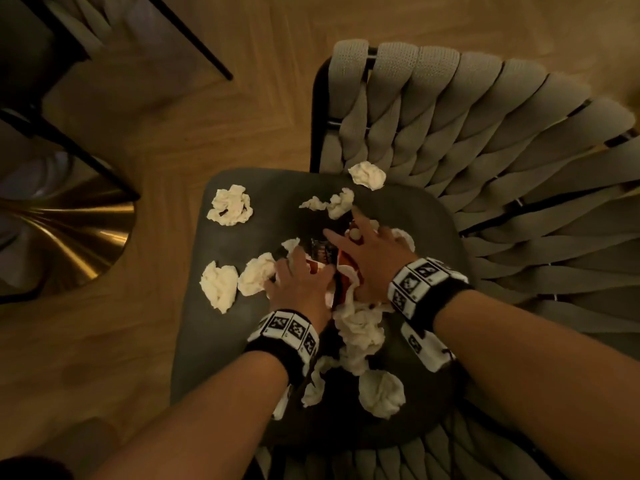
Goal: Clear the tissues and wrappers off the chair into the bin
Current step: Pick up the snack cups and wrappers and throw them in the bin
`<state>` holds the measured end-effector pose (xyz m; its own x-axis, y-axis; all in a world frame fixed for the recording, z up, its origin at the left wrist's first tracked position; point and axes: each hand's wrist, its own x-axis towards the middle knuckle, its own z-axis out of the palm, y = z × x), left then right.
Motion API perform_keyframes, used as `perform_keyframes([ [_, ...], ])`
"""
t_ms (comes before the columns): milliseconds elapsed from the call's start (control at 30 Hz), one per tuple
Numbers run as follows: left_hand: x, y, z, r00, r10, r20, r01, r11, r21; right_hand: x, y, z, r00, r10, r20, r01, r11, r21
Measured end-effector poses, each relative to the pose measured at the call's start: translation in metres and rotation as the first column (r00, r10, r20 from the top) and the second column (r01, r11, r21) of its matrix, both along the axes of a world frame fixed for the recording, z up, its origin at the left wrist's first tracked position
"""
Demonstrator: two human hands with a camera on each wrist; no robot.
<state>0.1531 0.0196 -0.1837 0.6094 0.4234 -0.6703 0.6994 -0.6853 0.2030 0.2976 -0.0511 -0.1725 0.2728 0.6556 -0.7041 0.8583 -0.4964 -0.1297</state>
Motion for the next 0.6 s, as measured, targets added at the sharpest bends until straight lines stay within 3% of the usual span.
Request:
perform_keyframes([
  [267,0.000,-0.002,0.009,0.974,0.145,0.172,-0.136,0.989,-0.066,-0.002,-0.008,-0.017,1.000,0.009,0.029,-0.010,0.999,0.034],
  [400,-0.005,-0.006,0.025,0.927,0.287,0.242,-0.252,0.953,-0.166,0.005,-0.025,-0.003,0.988,-0.144,-0.060,0.147,0.988,0.049],
  [600,-0.023,-0.003,0.070,0.853,0.420,0.310,-0.342,0.898,-0.277,0.016,-0.058,0.040,0.902,-0.364,-0.231,0.397,0.910,0.116],
])
